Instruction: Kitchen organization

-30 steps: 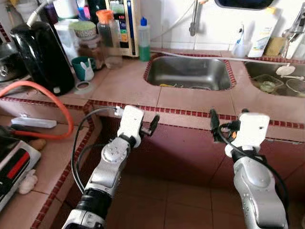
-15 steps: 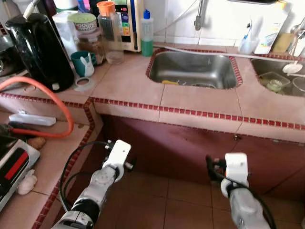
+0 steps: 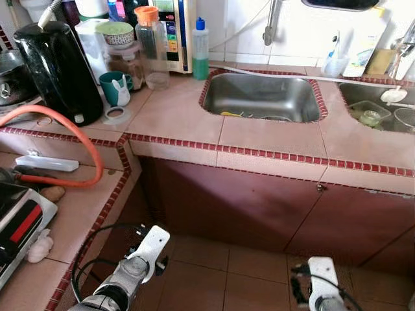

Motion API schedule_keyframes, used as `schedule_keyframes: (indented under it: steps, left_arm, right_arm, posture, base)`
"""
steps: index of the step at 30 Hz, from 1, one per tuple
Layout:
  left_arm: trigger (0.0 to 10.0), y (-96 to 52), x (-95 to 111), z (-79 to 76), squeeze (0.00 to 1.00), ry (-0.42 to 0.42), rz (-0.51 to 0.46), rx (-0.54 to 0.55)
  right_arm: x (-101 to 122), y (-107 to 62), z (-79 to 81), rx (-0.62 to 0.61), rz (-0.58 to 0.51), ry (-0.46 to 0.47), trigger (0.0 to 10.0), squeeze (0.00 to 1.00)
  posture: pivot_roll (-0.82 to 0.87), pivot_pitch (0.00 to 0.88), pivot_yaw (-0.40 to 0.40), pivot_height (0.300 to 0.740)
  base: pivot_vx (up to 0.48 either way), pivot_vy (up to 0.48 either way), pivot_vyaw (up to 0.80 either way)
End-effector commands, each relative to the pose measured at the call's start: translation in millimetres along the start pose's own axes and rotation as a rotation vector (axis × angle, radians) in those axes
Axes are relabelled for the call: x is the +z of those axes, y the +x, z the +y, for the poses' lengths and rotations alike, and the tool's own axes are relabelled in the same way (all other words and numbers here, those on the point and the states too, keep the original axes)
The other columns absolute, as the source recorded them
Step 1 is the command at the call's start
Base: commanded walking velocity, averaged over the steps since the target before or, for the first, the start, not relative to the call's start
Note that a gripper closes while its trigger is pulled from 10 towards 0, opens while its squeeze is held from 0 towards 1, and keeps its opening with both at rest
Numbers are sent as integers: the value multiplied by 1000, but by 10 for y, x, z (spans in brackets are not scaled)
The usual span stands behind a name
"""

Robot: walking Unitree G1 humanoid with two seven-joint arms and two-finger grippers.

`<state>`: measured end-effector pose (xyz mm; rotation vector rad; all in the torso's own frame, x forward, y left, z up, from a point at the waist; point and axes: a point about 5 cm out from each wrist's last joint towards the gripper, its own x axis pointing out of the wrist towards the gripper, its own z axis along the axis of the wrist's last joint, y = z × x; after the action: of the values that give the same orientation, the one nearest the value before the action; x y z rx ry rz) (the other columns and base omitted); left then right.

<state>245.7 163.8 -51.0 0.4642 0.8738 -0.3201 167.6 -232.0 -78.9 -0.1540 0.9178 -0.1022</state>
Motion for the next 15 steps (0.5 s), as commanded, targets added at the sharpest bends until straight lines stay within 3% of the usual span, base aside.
schedule_keyframes:
  steps: [1,4,7,15]
  left_arm:
    - [10000,-8,-56,42,0,21,30,15]
    - [10000,-17,-155,22,0,16,69,10]
    - [10000,-24,-219,6,0,-44,95,7]
    - [10000,-38,-296,27,0,-119,120,19]
  right_arm:
    - [-23,-1,0,5,6,6,10000,0]
    - [-118,-13,48,5,45,37,10000,0]
    - [-168,-20,67,-3,68,39,10000,0]
    - [-69,10,203,49,40,12,10000,0]
  posture:
    - [40,0,43,740]
    - [40,0,47,740]
    - [40,0,46,740]
    - [35,0,51,740]
  base:
    - [0,0,0]
    - [0,0,-777]
    - [0,0,-775]
    - [0,0,-775]
